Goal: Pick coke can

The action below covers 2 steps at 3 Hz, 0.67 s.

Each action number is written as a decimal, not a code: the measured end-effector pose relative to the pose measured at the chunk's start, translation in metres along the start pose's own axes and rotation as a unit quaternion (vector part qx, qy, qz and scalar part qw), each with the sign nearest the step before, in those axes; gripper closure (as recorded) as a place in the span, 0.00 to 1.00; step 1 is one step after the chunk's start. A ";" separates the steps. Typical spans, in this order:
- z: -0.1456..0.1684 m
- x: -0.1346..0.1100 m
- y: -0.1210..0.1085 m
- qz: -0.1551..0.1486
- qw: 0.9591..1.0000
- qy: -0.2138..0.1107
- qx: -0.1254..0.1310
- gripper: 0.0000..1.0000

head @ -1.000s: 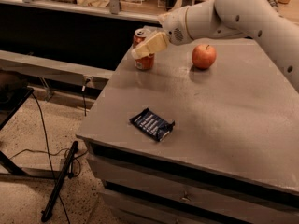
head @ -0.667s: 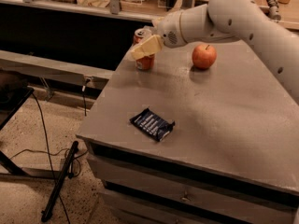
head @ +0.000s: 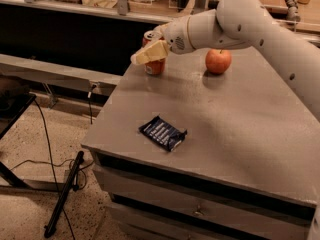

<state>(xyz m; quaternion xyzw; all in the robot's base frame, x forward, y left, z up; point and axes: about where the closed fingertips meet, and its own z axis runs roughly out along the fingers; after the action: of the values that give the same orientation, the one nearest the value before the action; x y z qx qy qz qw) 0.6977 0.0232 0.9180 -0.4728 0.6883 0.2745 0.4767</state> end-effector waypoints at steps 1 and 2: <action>0.002 0.000 0.001 0.000 1.000 0.000 -0.002 0.38; 0.005 0.000 0.003 0.000 1.000 0.000 -0.005 0.61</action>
Offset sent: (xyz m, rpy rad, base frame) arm -0.0004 0.0027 -0.0010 0.0000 0.0017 0.0045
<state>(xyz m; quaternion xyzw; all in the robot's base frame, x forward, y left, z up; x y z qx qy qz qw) 0.6969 0.0285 0.9160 -0.4753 0.6871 0.2774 0.4744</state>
